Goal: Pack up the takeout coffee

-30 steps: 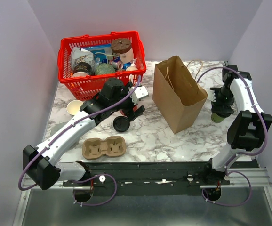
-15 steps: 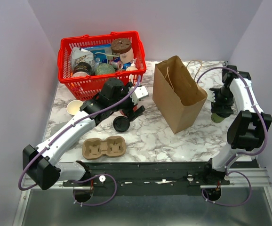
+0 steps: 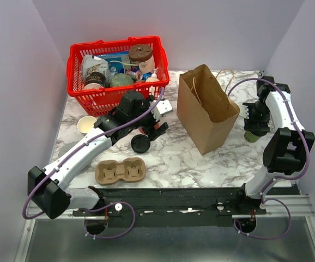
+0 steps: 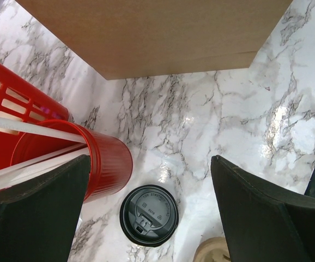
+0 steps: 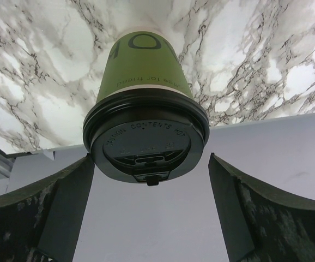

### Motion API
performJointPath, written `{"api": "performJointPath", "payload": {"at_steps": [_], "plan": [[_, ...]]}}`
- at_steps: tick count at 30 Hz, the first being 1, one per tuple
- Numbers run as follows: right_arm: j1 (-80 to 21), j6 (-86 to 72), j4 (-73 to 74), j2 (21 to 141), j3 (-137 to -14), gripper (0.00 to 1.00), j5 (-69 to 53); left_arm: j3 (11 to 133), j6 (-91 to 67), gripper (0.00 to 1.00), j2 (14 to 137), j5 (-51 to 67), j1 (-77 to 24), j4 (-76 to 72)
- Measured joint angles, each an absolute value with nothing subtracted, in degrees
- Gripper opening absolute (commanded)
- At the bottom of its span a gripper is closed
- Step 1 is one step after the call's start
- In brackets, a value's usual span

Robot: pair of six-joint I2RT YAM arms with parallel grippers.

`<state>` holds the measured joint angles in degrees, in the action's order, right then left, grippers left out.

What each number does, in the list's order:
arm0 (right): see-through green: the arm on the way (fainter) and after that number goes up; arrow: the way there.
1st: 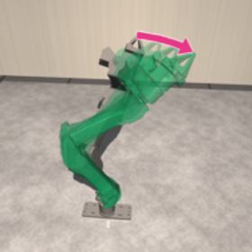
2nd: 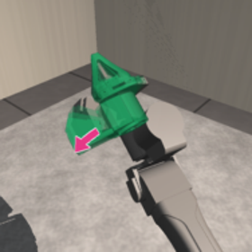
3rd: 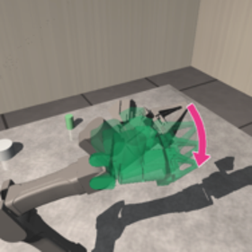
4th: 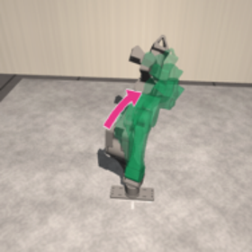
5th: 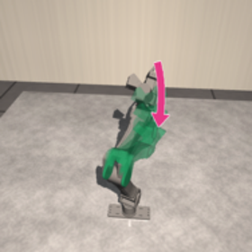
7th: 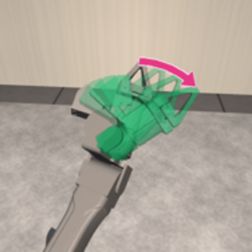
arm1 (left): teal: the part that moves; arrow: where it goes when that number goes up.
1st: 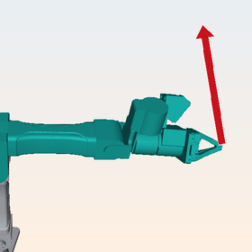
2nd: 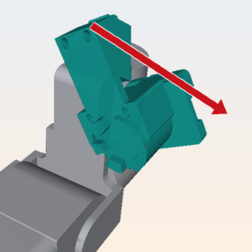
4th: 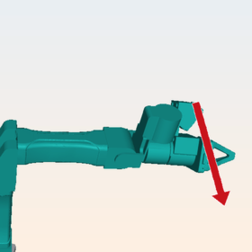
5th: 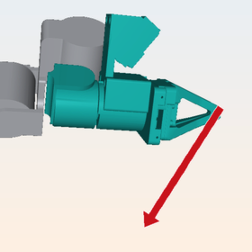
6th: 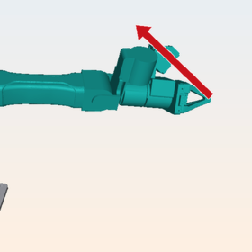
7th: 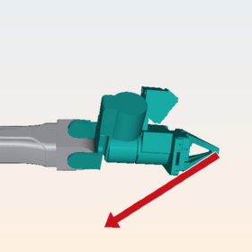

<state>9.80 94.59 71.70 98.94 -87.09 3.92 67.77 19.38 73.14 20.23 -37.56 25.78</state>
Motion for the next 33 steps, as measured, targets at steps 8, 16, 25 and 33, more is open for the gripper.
{"api": "performJointPath", "payload": {"at_steps": [8,16,25,33], "plan": [[9.8,94.5,70.1,98.9,-85.3,0.94,4.0,67.8,19.2,0.99,73.3,20.2,-37.6,25.8],[9.8,94.1,70.1,98.9,-84.9,0.85,4.4,67.8,19.2,0.99,73.3,20.2,-37.6,25.8],[9.8,90.3,71.5,98.8,-88.2,0.71,4.0,69.6,19.2,0.99,74.5,20.2,-37.6,25.8],[9.8,83.7,73.8,94.9,-89.0,0.64,2.0,79.0,20.1,0.99,79.6,20.1,-37.5,25.8]]}}
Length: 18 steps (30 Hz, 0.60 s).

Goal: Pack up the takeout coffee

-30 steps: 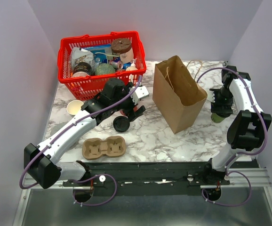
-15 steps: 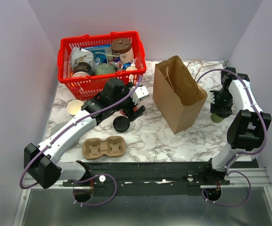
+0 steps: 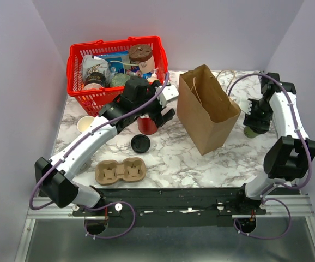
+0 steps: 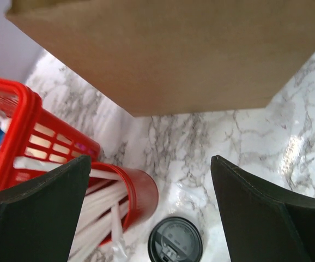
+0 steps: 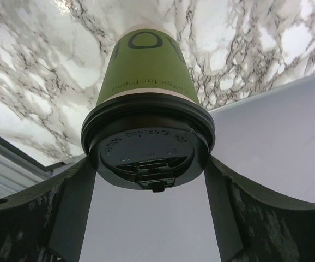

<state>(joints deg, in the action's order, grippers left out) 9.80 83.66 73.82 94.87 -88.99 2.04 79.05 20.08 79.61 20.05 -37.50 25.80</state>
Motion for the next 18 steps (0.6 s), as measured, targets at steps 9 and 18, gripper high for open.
{"api": "performJointPath", "payload": {"at_steps": [9,18], "plan": [[9.9,71.7,73.8,89.1,-88.4,0.11,-2.9,101.7,18.2,0.99,94.3,20.0,-34.5,26.6],[9.9,58.9,71.7,85.8,-84.4,0.01,-7.1,125.1,14.2,0.99,109.4,24.9,-31.2,26.7]]}}
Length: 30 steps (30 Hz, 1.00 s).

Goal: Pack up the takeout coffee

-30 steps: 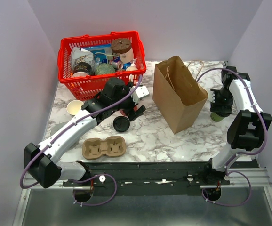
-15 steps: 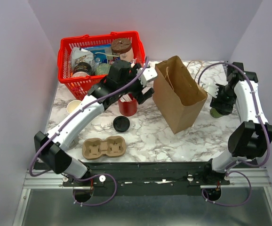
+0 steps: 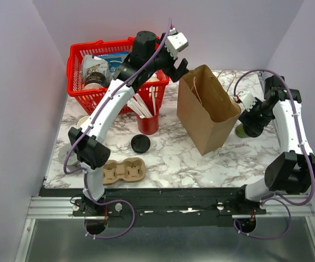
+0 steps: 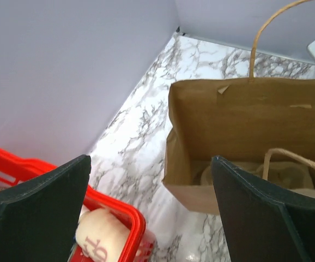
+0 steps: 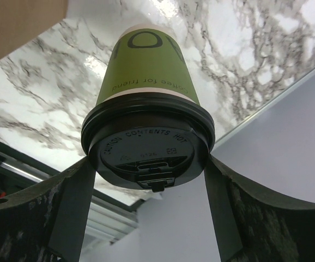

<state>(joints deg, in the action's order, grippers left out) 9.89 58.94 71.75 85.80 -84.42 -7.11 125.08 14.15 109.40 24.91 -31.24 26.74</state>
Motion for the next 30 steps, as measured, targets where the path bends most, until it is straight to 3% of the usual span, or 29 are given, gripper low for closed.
{"api": "performJointPath", "payload": {"at_steps": [8,13,20,24,28,30], "plan": [[12.6,47.2,69.3,87.5,-85.2,0.01,-8.0,136.2,10.7,0.93,119.1,26.9,-31.2,26.2],[14.3,39.2,66.7,89.5,-90.0,0.01,-8.5,135.6,7.7,0.89,120.7,26.9,-31.2,27.0],[14.4,33.6,65.0,89.5,-96.3,0.01,-10.3,132.6,-0.9,0.66,120.4,30.3,-30.3,29.3],[14.4,32.5,64.3,90.0,-97.1,0.0,-11.5,126.5,-5.0,0.35,118.9,33.8,-28.9,29.8],[14.4,31.9,64.3,91.7,-97.1,0.0,-12.5,123.3,-6.9,0.27,117.2,35.6,-27.9,30.2],[14.4,31.6,64.3,92.5,-97.1,0.0,-13.1,122.4,-7.2,0.18,116.2,35.8,-27.9,30.6]]}}
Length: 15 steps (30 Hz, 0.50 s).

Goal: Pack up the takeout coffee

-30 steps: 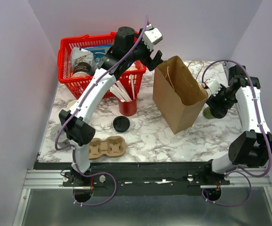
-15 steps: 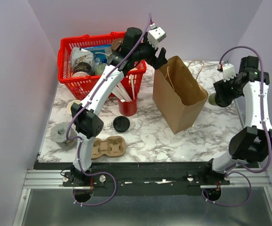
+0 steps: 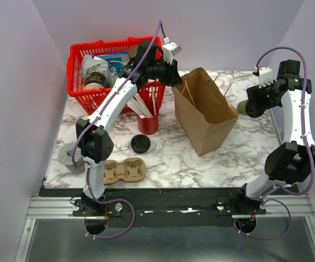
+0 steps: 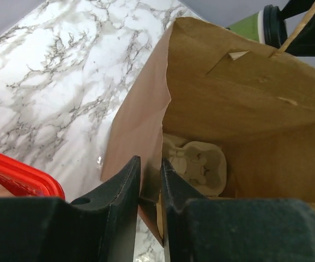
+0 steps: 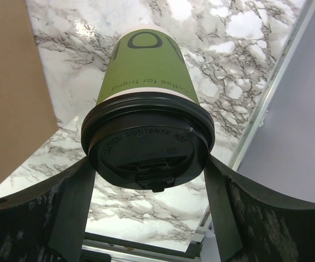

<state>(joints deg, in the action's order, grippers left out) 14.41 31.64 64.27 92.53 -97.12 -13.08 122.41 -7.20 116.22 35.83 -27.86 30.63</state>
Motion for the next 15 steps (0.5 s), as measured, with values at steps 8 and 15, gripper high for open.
{"api": "performJointPath", "payload": {"at_steps": [8,15], "plan": [[14.4,31.2,64.3,94.1,-99.5,0.01,-14.4,114.5,-12.1,0.17,105.3,30.8,-27.9,33.6],[14.4,30.4,64.3,96.8,-102.4,0.01,-15.9,105.8,-17.0,0.29,96.0,25.4,-27.8,34.1]]}}
